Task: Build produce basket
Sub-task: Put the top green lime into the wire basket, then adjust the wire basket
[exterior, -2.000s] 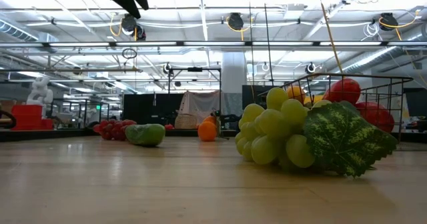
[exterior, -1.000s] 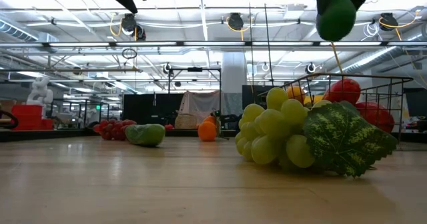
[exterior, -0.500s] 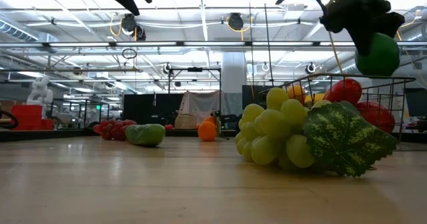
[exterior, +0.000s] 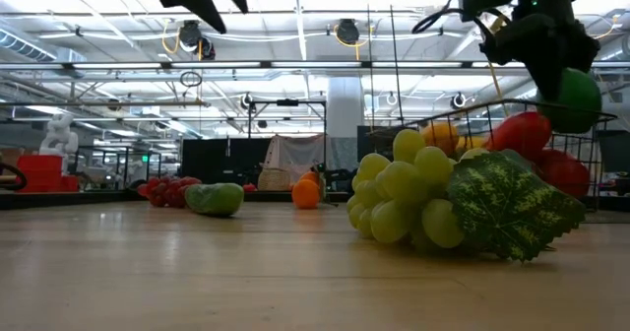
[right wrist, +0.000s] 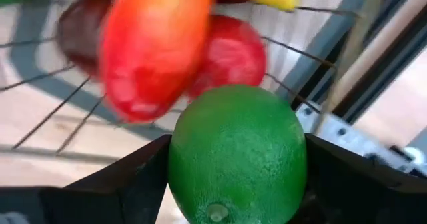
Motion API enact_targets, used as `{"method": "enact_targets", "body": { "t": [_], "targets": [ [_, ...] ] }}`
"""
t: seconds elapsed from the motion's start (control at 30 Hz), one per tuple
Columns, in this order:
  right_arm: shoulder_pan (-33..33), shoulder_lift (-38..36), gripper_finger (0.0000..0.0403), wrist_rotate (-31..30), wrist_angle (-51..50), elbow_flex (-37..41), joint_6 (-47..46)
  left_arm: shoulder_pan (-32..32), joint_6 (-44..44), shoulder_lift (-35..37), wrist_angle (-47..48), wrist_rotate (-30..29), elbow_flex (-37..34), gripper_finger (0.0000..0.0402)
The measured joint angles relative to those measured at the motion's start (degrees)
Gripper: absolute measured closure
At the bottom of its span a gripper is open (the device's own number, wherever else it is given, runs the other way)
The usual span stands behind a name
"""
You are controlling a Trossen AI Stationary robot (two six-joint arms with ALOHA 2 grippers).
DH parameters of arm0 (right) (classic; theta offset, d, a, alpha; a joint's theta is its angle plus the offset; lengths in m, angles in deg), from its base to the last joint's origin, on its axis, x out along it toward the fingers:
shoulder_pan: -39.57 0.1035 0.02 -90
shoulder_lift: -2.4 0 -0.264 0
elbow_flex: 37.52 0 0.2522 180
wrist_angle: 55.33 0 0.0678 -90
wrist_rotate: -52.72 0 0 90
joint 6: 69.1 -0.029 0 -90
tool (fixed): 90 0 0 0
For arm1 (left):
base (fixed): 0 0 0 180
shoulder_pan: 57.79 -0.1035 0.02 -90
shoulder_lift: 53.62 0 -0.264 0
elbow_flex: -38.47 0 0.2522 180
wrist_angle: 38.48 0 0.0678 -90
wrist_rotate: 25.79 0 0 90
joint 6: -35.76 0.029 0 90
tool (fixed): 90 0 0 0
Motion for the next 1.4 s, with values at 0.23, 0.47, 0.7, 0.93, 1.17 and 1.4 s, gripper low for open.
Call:
{"method": "enact_targets", "body": {
  "t": [0.23,0.47,0.7,0.93,1.17,1.4],
  "targets": [
    [-2.32,0.02,0.0057,-1.4,2.11,0.09,4.21,0.7,-7.32,-1.72,-2.98,2.61,0.11,0.0133],
    [-4.69,0.02,0.0049,-2.21,4.75,-0.04,7.95,0.87,-7.37,-2.9,-4.59,1.72,0.07,0.0133],
    [-5.21,-0.93,0.0051,8.7,14.25,-0.54,10.39,-0.49,-7.07,-3.83,-5.21,1.42,0.07,0.0133],
    [-4.89,1.18,0.0078,20.18,39.84,-0.61,1.59,-0.42,-10.11,-4.0,-5.34,1.51,0.07,0.0133],
    [-2.71,12.74,0.0144,21.38,53.34,-6.34,0.86,0.57,-11.47,-4.0,-5.55,1.54,0.07,0.0133],
    [0.37,28.0,0.023,21.04,43.16,-20.39,15.0,0.44,-11.58,-4.02,-5.56,1.54,0.07,0.0133]
  ]
}}
